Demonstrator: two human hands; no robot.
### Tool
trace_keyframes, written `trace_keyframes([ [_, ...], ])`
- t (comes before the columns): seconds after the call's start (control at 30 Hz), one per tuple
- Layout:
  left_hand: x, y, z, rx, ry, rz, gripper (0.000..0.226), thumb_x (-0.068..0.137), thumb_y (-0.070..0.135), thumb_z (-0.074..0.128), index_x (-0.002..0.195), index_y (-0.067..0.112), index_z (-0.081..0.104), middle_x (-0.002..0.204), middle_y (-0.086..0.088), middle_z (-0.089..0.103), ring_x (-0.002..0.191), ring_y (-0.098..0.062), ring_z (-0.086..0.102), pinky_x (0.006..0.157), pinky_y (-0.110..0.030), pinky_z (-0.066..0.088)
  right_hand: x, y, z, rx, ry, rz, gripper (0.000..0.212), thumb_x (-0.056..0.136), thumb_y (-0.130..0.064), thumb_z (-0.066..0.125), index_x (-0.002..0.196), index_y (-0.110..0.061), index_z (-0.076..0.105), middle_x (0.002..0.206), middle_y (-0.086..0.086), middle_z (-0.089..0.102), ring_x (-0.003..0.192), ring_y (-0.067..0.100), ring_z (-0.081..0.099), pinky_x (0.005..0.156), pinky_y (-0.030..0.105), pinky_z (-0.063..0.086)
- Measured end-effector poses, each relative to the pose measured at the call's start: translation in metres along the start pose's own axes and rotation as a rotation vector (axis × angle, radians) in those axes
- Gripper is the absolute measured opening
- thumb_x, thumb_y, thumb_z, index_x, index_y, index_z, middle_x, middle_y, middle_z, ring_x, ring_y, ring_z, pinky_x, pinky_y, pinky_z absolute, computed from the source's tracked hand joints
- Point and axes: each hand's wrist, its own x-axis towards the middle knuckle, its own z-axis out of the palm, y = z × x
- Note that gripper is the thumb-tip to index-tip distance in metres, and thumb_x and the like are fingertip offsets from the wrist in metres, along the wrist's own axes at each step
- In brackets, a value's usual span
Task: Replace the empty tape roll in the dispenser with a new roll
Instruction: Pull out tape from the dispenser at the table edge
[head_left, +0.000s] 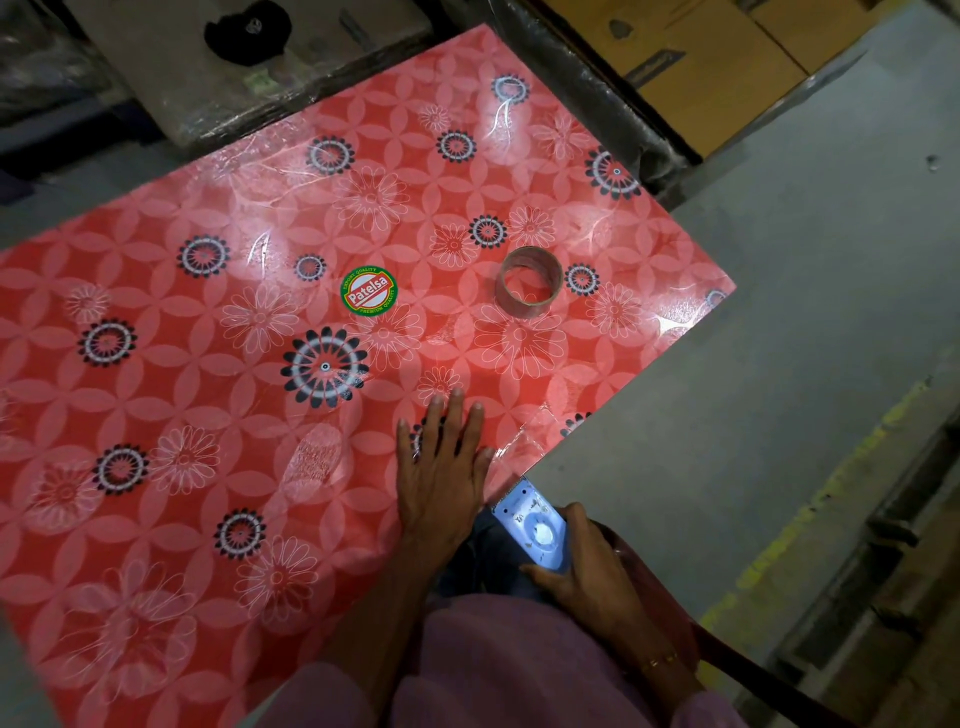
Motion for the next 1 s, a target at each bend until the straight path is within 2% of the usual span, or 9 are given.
trace_keyframes([
  [0.13, 0.000, 0.000, -0.003, -0.003, -0.022, -0.002, 0.055, 0.105, 0.048, 0.025, 0.156, 0.027, 0.023, 0.166, -0.001, 0.015, 0.153, -0.023, 0.017, 0.120, -0.055, 0.007, -0.003, 0.003, -0.001, -0.004, -0.016, 0.018, 0.052, 0.072, -0.060, 0.069, 0.102, -0.027, 0.042, 0.103, -0.007, 0.063, 0.096, 0.016, 0.061, 0.081, 0.043, 0.052],
  [0.27, 0.001, 0.001, -0.004, -0.004, -0.036, -0.007, 0.055, 0.105, 0.048, 0.025, 0.155, 0.027, 0.024, 0.166, 0.000, 0.015, 0.153, -0.023, 0.017, 0.120, -0.056, 0.011, -0.012, 0.009, -0.002, -0.007, 0.005, 0.049, 0.056, 0.070, -0.052, 0.070, 0.112, -0.025, 0.045, 0.109, -0.004, 0.063, 0.104, 0.021, 0.061, 0.086, 0.043, 0.050],
  [0.5, 0.001, 0.002, -0.007, 0.007, -0.086, -0.007, 0.056, 0.105, 0.048, 0.024, 0.156, 0.026, 0.022, 0.167, 0.000, 0.012, 0.153, -0.024, 0.014, 0.119, -0.058, 0.014, -0.002, 0.011, 0.001, -0.022, -0.044, 0.081, 0.058, 0.068, -0.058, 0.069, 0.108, -0.026, 0.042, 0.108, -0.006, 0.063, 0.102, 0.018, 0.062, 0.084, 0.045, 0.052],
  [0.6, 0.001, 0.002, -0.013, -0.017, -0.122, -0.013, 0.058, 0.103, 0.051, 0.022, 0.157, 0.027, 0.019, 0.167, 0.000, 0.009, 0.154, -0.023, 0.010, 0.120, -0.058, 0.011, 0.002, 0.014, 0.003, -0.046, -0.071, 0.082, 0.057, 0.067, -0.058, 0.069, 0.103, -0.026, 0.038, 0.107, -0.003, 0.063, 0.103, 0.021, 0.063, 0.083, 0.046, 0.052],
  [0.67, 0.000, -0.002, -0.015, -0.061, -0.172, 0.016, 0.067, 0.099, 0.061, 0.022, 0.157, 0.029, 0.013, 0.168, -0.001, 0.003, 0.155, -0.025, 0.003, 0.121, -0.059, 0.005, 0.005, 0.015, 0.003, -0.040, -0.089, 0.079, 0.057, 0.067, -0.057, 0.069, 0.102, -0.025, 0.037, 0.107, -0.002, 0.063, 0.103, 0.022, 0.062, 0.083, 0.047, 0.052],
  [0.8, -0.012, -0.008, -0.019, -0.067, -0.254, 0.137, 0.098, 0.081, 0.086, 0.022, 0.158, 0.028, 0.006, 0.167, -0.011, -0.007, 0.153, -0.033, -0.009, 0.119, -0.063, -0.004, 0.012, 0.017, 0.004, -0.024, -0.134, 0.088, 0.060, 0.067, -0.053, 0.073, 0.104, -0.024, 0.035, 0.111, 0.000, 0.062, 0.105, 0.023, 0.062, 0.084, 0.046, 0.052],
  [1.0, -0.020, -0.001, -0.020, -0.044, -0.271, 0.103, 0.106, 0.077, 0.091, 0.023, 0.158, 0.024, 0.007, 0.167, -0.013, -0.005, 0.153, -0.035, -0.008, 0.119, -0.064, -0.001, 0.017, 0.017, 0.006, -0.025, -0.154, 0.117, 0.060, 0.064, -0.051, 0.074, 0.101, -0.026, 0.034, 0.109, 0.000, 0.061, 0.101, 0.023, 0.061, 0.081, 0.046, 0.053],
])
